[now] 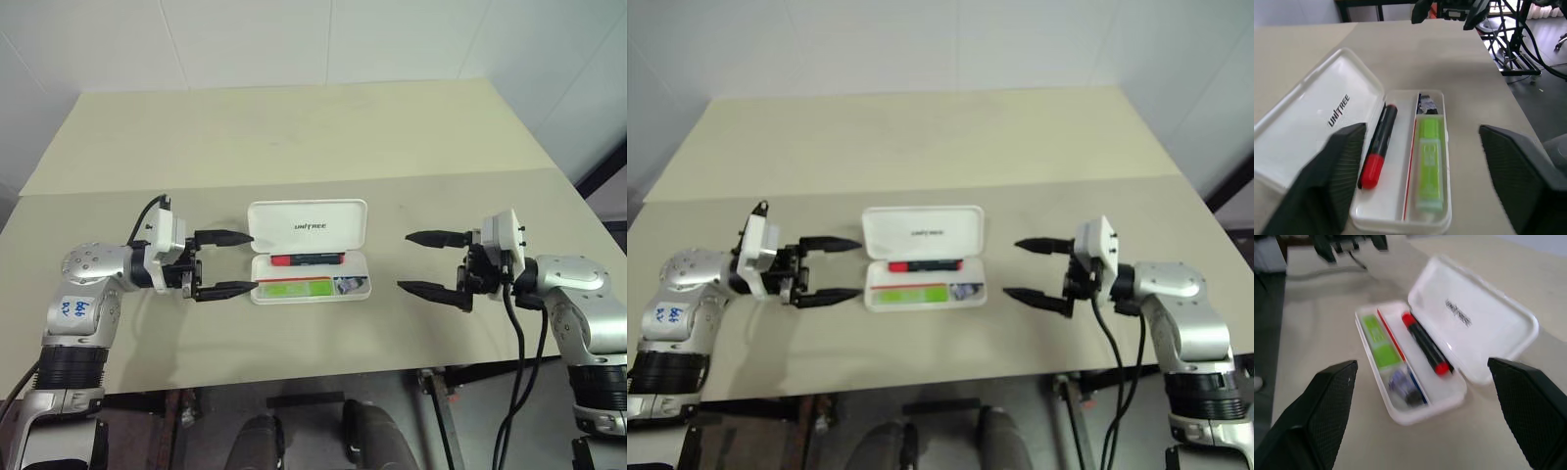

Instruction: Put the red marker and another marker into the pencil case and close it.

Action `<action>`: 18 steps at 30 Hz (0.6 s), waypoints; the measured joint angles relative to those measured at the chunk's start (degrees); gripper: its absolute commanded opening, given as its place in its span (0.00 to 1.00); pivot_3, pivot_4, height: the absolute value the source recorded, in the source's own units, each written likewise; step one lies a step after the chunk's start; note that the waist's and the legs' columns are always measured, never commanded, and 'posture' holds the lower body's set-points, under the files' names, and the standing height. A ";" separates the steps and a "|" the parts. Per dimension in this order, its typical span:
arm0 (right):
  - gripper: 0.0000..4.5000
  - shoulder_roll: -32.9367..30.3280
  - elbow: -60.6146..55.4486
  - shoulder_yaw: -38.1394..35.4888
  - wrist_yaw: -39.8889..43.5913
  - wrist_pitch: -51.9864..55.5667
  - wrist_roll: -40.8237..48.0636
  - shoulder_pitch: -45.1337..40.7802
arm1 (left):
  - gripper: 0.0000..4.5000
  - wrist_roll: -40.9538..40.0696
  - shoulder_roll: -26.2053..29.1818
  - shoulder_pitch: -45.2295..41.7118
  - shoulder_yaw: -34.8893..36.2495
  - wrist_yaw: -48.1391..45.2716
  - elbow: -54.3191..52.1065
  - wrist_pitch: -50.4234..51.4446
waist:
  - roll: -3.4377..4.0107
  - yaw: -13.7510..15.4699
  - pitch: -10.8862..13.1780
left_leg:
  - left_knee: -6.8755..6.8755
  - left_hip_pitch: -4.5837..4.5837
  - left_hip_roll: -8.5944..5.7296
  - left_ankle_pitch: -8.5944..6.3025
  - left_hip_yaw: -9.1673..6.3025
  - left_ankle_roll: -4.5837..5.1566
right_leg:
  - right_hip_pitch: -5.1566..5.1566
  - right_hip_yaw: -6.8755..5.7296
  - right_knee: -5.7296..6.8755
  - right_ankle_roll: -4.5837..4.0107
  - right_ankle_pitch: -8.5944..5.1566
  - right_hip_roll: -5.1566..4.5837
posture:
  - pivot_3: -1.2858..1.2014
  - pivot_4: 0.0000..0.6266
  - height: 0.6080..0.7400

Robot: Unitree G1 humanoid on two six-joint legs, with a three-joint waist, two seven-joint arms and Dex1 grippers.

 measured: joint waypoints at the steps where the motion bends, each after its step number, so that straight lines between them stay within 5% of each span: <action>1: 1.00 -0.01 0.83 0.00 0.11 -0.49 0.00 -0.53 | 0.56 0.00 0.01 0.05 0.02 -0.29 0.20 0.01 | 0.00 0.00 0.00 | 0.00 0.00 0.00 0.00 0.00 0.00 | -0.01 0.00 0.00 0.00 0.00 -0.01 | 0.52 0.24 1.00; 8: 1.00 -0.70 1.62 0.60 0.50 -1.82 -0.63 -2.40 | 0.01 -0.21 -1.00 1.08 0.97 -0.01 0.17 -1.24 | 0.00 0.01 0.00 | -0.02 -0.02 0.03 -0.01 -0.01 0.00 | -0.01 -0.02 -0.02 0.00 0.00 -0.04 | 0.52 0.24 1.00; 18: 1.00 -0.71 1.57 1.26 0.19 -1.83 -1.31 -2.34 | 0.00 0.04 -5.36 -3.38 4.14 9.22 3.55 -4.62 | -0.01 0.18 0.00 | 0.07 -0.01 0.00 0.00 -0.04 0.00 | 0.00 -0.05 0.10 0.01 0.01 -0.07 | 0.52 0.24 1.00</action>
